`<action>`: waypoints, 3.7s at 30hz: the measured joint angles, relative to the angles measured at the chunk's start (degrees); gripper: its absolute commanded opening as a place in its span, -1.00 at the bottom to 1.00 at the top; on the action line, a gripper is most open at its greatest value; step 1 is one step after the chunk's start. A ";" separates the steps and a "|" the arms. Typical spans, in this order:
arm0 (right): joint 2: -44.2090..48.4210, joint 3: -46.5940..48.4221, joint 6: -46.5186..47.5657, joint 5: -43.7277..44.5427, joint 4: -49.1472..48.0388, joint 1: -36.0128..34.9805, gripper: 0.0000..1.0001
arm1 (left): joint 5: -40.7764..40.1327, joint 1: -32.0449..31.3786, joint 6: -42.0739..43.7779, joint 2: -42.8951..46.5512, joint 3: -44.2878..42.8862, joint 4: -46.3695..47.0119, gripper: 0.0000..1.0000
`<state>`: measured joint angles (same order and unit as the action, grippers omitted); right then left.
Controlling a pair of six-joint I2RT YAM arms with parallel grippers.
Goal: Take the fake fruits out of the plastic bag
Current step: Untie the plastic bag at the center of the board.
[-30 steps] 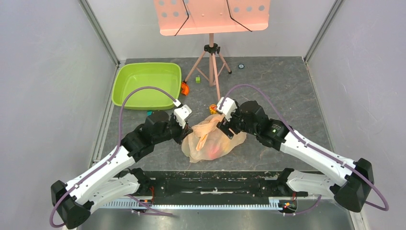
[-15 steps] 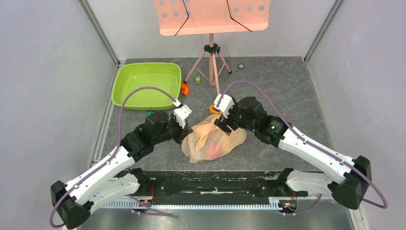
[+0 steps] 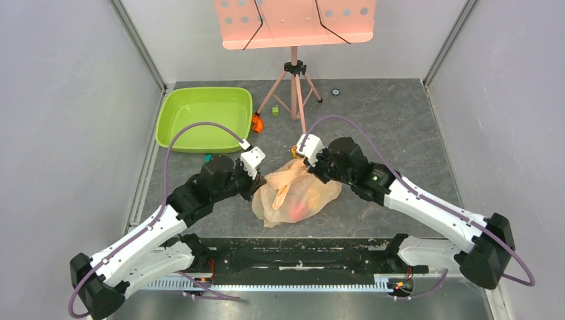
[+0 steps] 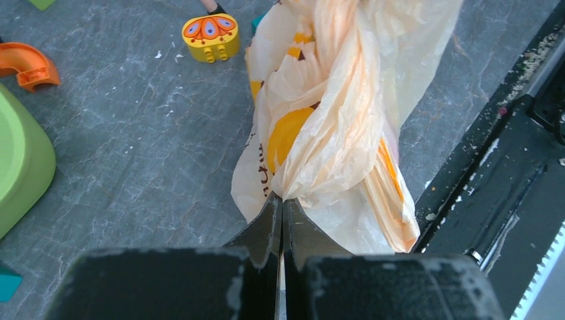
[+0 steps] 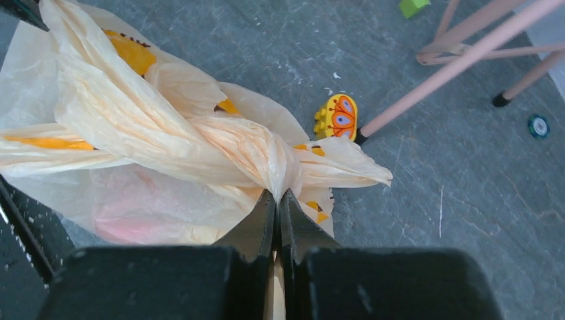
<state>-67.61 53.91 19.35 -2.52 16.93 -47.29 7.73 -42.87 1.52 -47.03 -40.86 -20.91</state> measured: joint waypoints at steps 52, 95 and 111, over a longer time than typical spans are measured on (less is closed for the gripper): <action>19.69 -19.65 -26.27 7.91 -18.82 2.54 -1.00 | 13.60 -7.78 11.82 -10.86 -15.04 -0.61 0.29; 21.46 -19.65 -25.66 6.16 -17.00 2.54 -0.98 | -4.20 -13.14 18.73 -18.69 -16.76 -3.74 -0.96; 21.62 -8.63 -2.95 -7.67 -5.31 2.54 0.40 | -3.02 -13.14 19.30 -13.88 -14.14 -5.44 -0.96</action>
<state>-46.00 45.28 16.40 -10.20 11.62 -44.75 4.71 -56.01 20.82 -60.90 -55.00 -26.35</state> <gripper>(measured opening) 0.704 0.028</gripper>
